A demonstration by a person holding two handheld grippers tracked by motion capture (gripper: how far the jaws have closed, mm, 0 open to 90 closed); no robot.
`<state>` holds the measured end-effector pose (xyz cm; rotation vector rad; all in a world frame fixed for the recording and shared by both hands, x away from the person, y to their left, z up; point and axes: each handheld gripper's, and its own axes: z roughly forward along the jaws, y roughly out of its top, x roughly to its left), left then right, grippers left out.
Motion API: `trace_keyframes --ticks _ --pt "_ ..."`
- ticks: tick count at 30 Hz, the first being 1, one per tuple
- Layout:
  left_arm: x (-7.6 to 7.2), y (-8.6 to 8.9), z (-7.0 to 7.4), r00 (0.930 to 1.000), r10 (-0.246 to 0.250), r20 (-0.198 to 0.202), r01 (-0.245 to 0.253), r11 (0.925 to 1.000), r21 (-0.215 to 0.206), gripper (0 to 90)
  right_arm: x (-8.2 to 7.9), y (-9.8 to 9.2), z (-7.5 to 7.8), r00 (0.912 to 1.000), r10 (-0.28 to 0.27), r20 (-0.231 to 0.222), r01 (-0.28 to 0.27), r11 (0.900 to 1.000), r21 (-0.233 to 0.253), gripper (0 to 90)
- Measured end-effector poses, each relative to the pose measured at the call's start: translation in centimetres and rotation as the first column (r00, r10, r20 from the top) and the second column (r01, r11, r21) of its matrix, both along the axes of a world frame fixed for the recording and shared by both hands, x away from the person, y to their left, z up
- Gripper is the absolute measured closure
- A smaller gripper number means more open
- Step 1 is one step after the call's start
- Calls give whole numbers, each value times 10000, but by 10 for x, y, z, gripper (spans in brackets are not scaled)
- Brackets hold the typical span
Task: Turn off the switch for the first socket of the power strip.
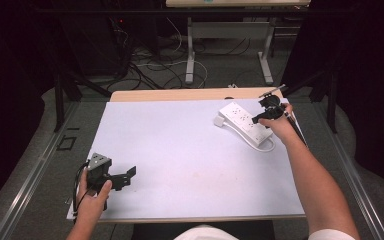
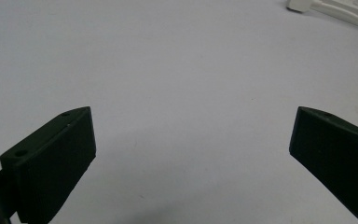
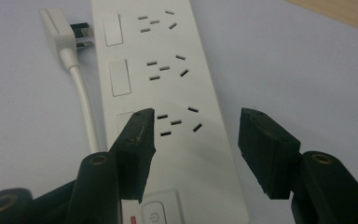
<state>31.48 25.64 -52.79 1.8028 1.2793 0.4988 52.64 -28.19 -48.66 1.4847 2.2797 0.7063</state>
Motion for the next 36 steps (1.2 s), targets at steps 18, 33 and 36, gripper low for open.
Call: trace_keyframes --ticks 18,33,36 --pt "0 0 0 10000 -10 23 10 10000 -9 2 2 19 -9 9996 123 -253 -112 9990 428 752" --pt "0 0 0 10000 -28 19 28 10000 2 2 4 34 -21 9975 589 -398 -573 9976 401 900" --pt "0 0 0 10000 -10 14 10 10000 8 2 4 34 -23 9967 724 -364 -713 9970 309 900"
